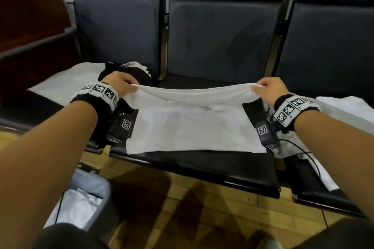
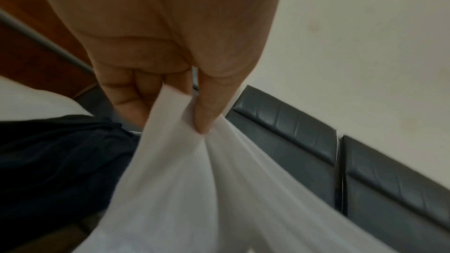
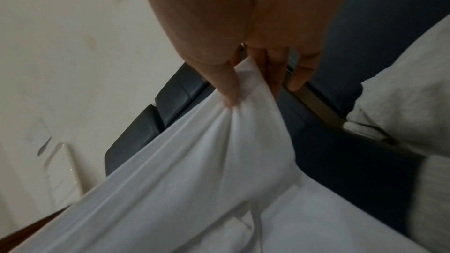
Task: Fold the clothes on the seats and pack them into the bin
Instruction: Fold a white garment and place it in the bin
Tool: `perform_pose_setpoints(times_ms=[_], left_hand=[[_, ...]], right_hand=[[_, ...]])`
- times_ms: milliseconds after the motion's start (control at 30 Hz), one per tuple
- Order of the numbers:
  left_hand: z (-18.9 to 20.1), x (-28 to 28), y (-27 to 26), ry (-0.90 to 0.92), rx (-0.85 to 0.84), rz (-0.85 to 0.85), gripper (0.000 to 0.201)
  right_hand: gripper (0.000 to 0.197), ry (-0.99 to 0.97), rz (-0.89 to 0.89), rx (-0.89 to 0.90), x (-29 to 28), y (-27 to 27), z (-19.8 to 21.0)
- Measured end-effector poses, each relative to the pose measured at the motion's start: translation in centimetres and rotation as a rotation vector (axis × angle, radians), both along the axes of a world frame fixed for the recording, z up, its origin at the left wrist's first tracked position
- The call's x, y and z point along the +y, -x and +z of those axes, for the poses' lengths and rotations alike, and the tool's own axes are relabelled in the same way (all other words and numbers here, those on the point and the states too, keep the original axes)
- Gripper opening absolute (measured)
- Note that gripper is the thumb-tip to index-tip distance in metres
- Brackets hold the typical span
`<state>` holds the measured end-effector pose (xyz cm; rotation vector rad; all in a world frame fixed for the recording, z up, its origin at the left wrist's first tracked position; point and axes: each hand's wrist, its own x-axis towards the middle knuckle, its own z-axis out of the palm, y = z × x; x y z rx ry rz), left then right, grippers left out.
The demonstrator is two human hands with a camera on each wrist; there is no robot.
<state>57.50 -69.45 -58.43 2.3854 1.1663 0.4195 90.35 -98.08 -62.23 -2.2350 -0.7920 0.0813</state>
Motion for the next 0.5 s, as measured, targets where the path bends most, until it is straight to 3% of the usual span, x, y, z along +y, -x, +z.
perform_pose_setpoints(times_ms=[100,300,500], left_hand=[[-1.3,-2.2,2.3,0.068,-0.039,0.017,0.008],[-5.1,-4.6,4.7,0.048,0.144,-0.038,0.009],[-5.8,-5.2,6.5,0.024,0.193,-0.108,0.008]], right_hand=[[0.012,0.119,0.089,0.001,-2.4,2.0,-1.3],[0.005,0.391,0.245,-0.104,-4.9,4.7,-4.7],[0.007,0.530,0.266,-0.192,-5.9,5.1,-5.3]])
